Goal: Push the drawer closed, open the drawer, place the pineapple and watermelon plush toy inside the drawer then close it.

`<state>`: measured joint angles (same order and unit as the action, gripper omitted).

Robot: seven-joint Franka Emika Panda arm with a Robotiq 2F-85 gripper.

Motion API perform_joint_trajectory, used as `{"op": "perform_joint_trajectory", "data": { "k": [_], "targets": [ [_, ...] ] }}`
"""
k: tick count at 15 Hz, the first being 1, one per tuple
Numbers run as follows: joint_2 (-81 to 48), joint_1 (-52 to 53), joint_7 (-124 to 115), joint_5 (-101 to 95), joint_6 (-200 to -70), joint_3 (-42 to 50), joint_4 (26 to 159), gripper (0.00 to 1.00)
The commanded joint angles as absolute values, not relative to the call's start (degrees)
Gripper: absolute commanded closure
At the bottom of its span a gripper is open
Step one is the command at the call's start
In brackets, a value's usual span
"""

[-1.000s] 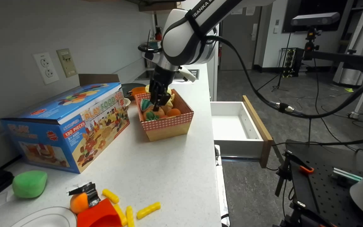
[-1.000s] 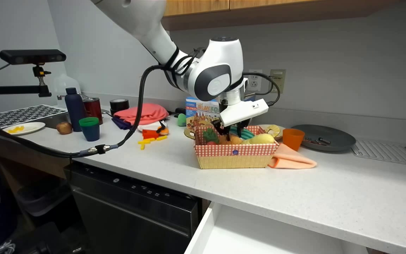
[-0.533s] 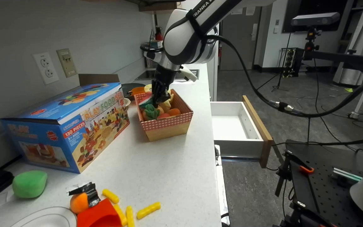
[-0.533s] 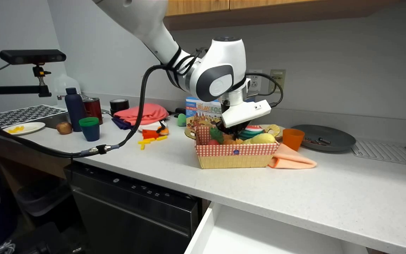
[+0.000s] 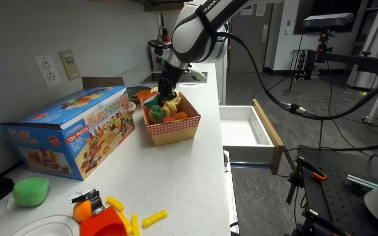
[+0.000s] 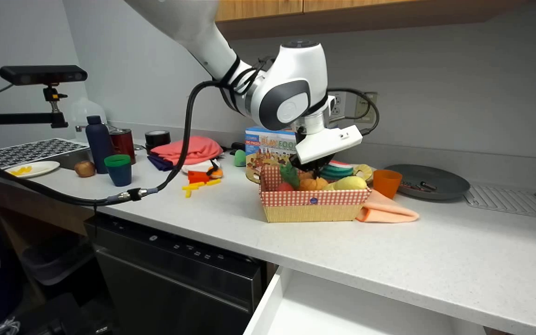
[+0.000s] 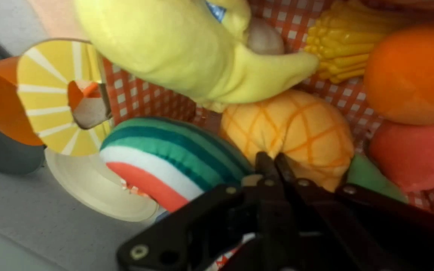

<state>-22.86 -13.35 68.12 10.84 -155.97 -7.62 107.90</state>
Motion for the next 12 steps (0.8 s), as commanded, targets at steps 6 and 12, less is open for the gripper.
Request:
{"op": "perform_joint_trajectory", "data": {
  "k": [6,12],
  "targets": [
    [-4.07,-14.71,67.76,10.32,-165.00,-4.41,125.71,0.99],
    [6.98,-16.74,61.81,3.95,-172.96,0.56,142.52,0.99]
  ]
}}
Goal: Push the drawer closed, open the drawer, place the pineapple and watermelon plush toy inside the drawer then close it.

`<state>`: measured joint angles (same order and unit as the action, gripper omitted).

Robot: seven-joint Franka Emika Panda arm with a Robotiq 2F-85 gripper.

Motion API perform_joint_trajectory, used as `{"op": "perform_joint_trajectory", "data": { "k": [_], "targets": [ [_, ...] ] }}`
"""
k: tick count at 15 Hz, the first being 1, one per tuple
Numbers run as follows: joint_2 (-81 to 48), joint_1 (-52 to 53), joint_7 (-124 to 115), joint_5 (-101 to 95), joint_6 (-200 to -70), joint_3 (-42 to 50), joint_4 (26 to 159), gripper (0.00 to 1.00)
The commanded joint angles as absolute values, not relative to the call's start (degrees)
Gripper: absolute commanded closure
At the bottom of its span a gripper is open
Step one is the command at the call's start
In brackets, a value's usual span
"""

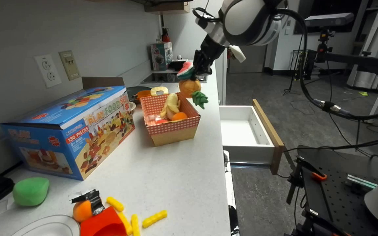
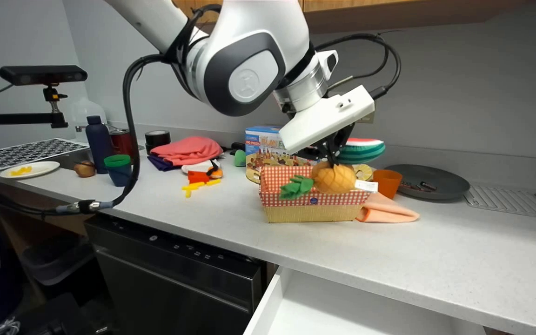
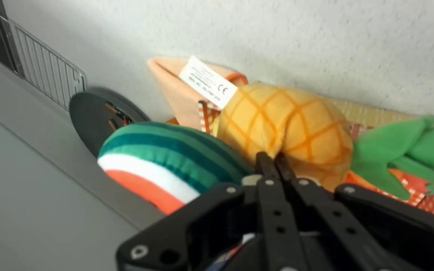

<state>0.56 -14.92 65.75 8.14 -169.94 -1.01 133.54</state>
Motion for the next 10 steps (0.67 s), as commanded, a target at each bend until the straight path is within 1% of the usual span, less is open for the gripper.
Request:
{"op": "perform_joint_trajectory", "data": {
  "k": [1,6,10],
  "targets": [
    [7.89,-17.50,61.13,3.47,-173.05,1.12,144.50,0.99],
    [9.93,-18.26,62.17,8.66,-171.54,4.52,150.11,0.99],
    [9.51,-19.88,59.44,8.07,-171.28,5.45,152.99,0.99]
  ]
}}
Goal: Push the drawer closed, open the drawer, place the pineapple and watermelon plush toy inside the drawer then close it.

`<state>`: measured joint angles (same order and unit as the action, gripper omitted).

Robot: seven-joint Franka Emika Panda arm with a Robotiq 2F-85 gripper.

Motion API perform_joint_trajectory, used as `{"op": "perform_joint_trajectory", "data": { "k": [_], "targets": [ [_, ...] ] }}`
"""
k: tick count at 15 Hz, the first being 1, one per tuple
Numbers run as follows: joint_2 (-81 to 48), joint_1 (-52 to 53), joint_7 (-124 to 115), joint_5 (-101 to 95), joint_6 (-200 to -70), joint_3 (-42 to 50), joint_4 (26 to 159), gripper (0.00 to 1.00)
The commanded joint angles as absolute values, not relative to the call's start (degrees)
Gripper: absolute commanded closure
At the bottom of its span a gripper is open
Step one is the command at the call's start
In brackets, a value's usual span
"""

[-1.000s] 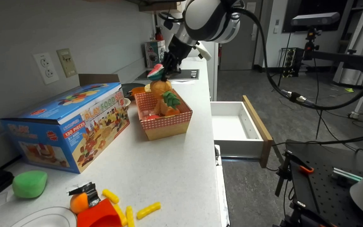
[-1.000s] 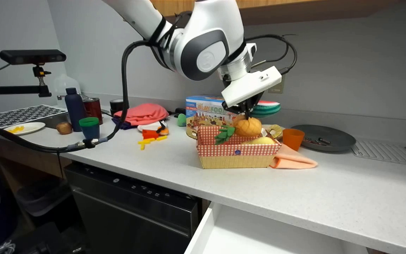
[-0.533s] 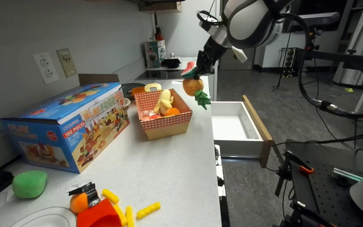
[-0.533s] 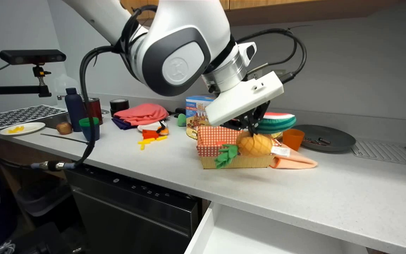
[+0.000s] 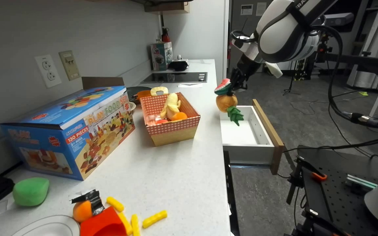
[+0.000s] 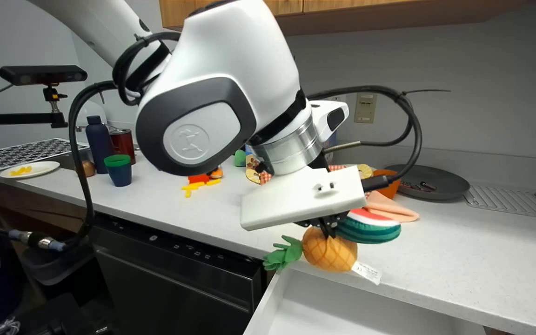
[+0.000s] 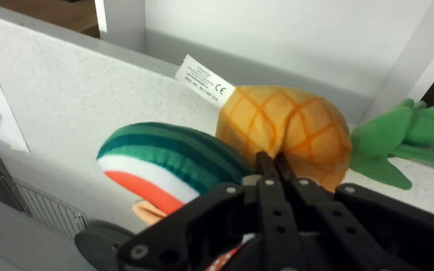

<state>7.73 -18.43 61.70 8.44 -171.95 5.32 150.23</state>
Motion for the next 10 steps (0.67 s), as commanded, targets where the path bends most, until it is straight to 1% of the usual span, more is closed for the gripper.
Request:
{"op": "perform_joint_trajectory", "data": {
  "k": [1,3,4,5,6,7,9,10],
  "targets": [
    [9.56,-20.36,58.62,7.78,-171.00,5.52,153.91,0.99],
    [9.56,-22.09,56.53,6.22,-170.72,5.27,155.67,0.99],
    [9.47,-19.38,52.73,1.74,-170.88,9.41,156.45,0.99],
    [9.50,-19.64,51.01,0.26,-170.48,9.81,156.82,0.99],
    [9.58,-19.62,48.54,-1.66,-170.25,10.42,157.18,0.72],
    [9.47,-19.92,46.22,-3.70,-170.43,10.92,157.48,0.71],
    [9.82,-19.87,42.56,-6.80,-170.86,11.83,157.94,0.57],
    [10.30,-19.53,41.06,-7.74,-171.13,12.19,158.18,0.48]
  ]
}}
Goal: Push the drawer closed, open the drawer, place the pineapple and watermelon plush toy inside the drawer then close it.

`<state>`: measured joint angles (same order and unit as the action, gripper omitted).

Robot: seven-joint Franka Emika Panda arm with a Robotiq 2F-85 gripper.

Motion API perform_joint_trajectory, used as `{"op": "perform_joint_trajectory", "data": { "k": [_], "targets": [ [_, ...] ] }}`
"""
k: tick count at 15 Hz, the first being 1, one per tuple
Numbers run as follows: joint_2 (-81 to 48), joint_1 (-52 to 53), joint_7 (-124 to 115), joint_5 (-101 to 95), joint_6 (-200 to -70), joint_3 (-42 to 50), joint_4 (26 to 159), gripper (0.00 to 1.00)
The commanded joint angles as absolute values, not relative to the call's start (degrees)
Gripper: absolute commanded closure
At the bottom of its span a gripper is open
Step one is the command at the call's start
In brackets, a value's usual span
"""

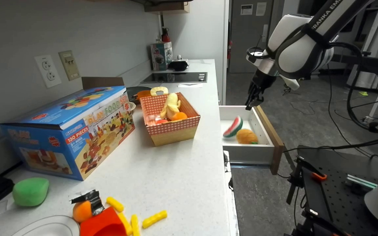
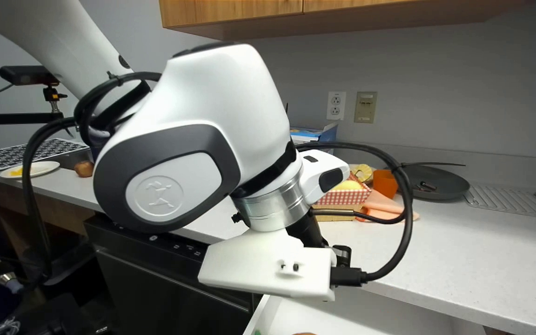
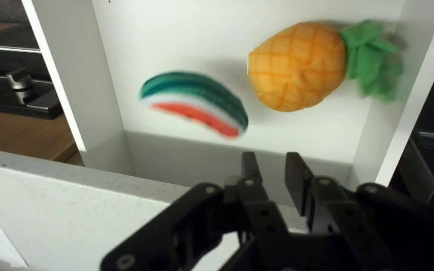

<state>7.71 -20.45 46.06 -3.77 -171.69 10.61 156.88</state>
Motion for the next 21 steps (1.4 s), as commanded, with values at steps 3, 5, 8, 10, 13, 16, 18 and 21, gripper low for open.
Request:
{"op": "perform_joint_trajectory", "data": {
  "k": [3,5,8,10,13,16,18,21],
  "targets": [
    [11.31,-19.64,36.40,-11.68,-170.81,12.23,157.70,0.26],
    [12.65,-19.08,34.55,-13.26,-170.32,12.20,157.76,0.11],
    [14.74,-16.93,34.17,-13.13,-169.51,12.76,157.78,0.00],
    [12.06,-17.00,34.00,-13.76,-171.37,13.23,157.00,0.00],
    [12.83,-16.65,33.84,-13.77,-170.95,13.18,157.04,0.00],
    [12.83,-16.66,33.85,-13.76,-170.95,13.27,157.08,0.00],
    [12.83,-16.66,33.85,-13.76,-170.95,13.28,157.09,0.00],
    [13.43,-20.44,30.88,-19.94,-165.64,11.41,156.15,0.00]
  ]
}}
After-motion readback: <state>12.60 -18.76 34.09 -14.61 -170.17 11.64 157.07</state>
